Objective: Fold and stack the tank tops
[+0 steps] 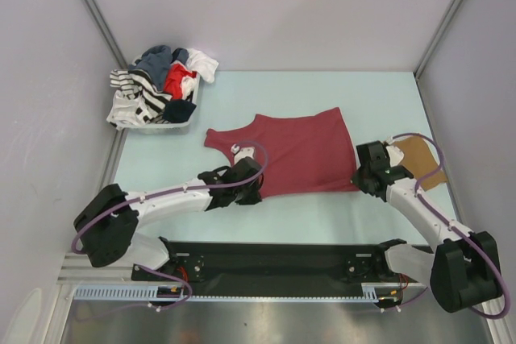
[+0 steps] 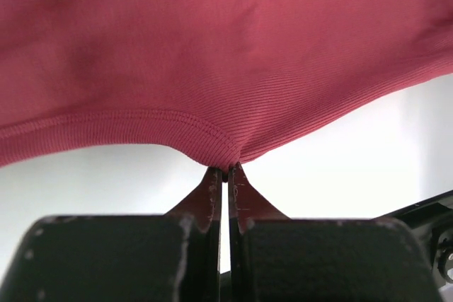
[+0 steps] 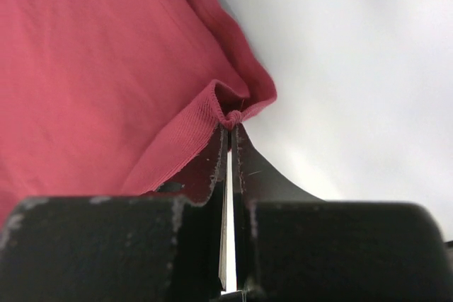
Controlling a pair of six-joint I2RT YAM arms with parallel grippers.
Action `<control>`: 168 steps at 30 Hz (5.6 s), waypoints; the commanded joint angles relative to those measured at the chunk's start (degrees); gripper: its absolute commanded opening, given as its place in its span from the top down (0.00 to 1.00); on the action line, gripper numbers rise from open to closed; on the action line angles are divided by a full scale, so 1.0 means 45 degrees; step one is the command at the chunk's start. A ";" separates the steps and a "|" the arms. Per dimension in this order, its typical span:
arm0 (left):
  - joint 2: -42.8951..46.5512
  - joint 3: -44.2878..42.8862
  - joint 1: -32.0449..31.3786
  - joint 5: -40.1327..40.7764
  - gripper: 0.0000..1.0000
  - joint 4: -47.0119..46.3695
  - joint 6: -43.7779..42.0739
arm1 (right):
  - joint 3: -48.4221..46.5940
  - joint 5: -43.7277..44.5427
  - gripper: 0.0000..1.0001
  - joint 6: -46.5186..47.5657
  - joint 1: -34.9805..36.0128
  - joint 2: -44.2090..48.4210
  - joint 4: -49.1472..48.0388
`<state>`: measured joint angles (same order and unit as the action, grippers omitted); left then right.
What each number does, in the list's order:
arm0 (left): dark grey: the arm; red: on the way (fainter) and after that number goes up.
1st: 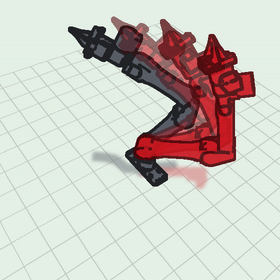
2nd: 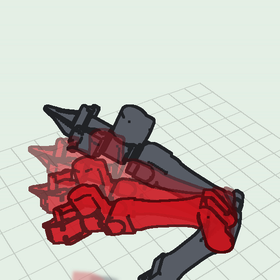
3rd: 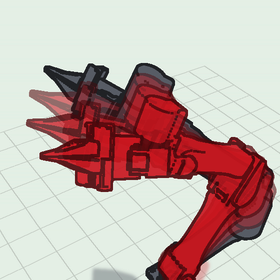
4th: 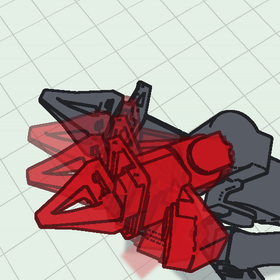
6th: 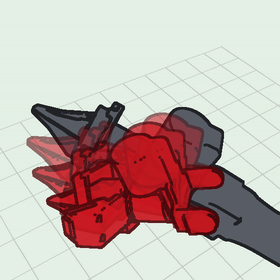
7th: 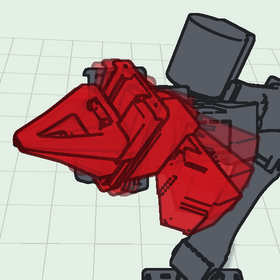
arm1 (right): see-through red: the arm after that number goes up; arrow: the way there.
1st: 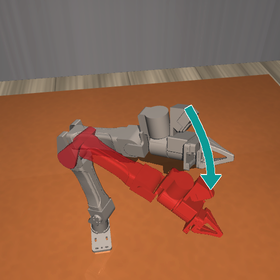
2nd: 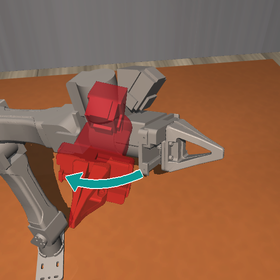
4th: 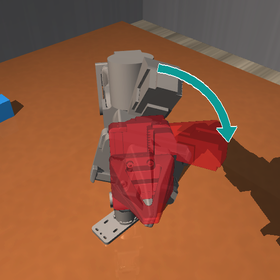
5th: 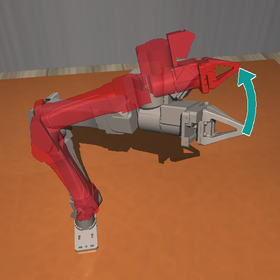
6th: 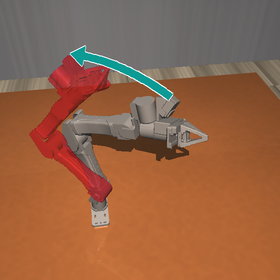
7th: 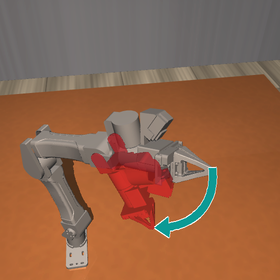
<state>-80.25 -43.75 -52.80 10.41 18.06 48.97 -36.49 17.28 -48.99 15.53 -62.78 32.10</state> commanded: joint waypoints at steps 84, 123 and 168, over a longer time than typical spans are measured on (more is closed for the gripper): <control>-0.3185 -0.5924 0.3549 0.3505 0.19 0.2333 -0.4495 | -0.5039 -0.0069 0.25 0.2722 -0.1732 -0.5973 -0.2932; 0.8147 0.6363 0.3451 0.0653 0.14 -0.3041 0.0682 | 0.1449 -0.1457 0.53 0.1004 -0.1947 -0.1947 -0.6078; 0.4160 0.2710 0.4893 -0.0573 1.00 -0.0010 -0.1954 | 0.1488 -0.2043 0.54 0.1375 -0.2240 -0.1966 -0.6235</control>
<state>-64.10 -32.03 -35.46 17.65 21.10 43.99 -29.89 8.08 -43.64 5.74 -72.66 5.41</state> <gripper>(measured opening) 0.008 0.460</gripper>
